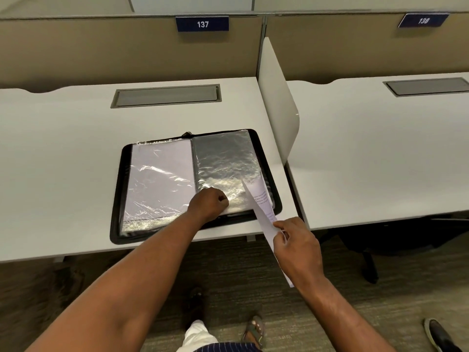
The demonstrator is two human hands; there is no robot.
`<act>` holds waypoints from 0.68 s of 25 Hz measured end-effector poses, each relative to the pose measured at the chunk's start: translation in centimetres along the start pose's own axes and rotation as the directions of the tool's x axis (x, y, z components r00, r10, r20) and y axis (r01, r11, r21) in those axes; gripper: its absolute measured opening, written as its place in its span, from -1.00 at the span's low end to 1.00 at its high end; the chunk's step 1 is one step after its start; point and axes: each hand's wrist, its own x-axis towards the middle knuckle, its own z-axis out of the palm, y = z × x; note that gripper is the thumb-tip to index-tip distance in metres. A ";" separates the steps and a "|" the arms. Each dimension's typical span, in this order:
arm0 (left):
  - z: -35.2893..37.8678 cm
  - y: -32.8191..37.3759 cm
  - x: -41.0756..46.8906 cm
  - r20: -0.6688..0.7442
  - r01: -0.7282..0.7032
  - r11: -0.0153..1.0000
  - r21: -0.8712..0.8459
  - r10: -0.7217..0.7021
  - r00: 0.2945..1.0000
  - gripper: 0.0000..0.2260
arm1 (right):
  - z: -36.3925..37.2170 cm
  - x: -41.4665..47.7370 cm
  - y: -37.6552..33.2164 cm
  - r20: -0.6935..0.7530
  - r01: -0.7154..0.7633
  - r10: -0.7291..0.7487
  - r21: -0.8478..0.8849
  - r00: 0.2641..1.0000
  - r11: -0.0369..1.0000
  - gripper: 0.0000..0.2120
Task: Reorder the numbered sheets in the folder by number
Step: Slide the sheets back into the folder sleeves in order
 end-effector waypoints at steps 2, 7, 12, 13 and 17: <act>-0.2 -0.2 0.3 0.007 0.016 0.999 -0.051 -0.016 1.000 -0.90 | 0.0 -0.3 -0.1 -0.011 0.030 -0.030 0.009 0.999 0.999 -0.75; -0.5 -0.8 0.5 0.013 0.061 0.980 -0.190 -0.060 0.998 -0.90 | 0.1 -1.0 -0.1 -0.026 0.054 -0.054 -0.007 0.998 0.999 -0.75; -0.6 -1.1 0.6 0.019 0.065 0.972 -0.226 -0.062 0.998 -0.88 | 0.2 -1.5 -0.6 -0.056 0.115 -0.116 -0.013 0.992 0.993 -0.74; -0.6 -1.1 0.5 0.023 0.074 0.966 -0.249 -0.070 0.997 -0.89 | 0.4 -1.7 -0.9 -0.061 0.152 -0.153 -0.007 0.986 0.988 -0.74; -0.9 -1.1 0.1 -0.010 0.075 0.952 -0.298 -0.082 0.997 -0.90 | 1.7 -2.8 -2.0 -0.036 0.263 -0.262 0.019 0.964 0.965 -0.73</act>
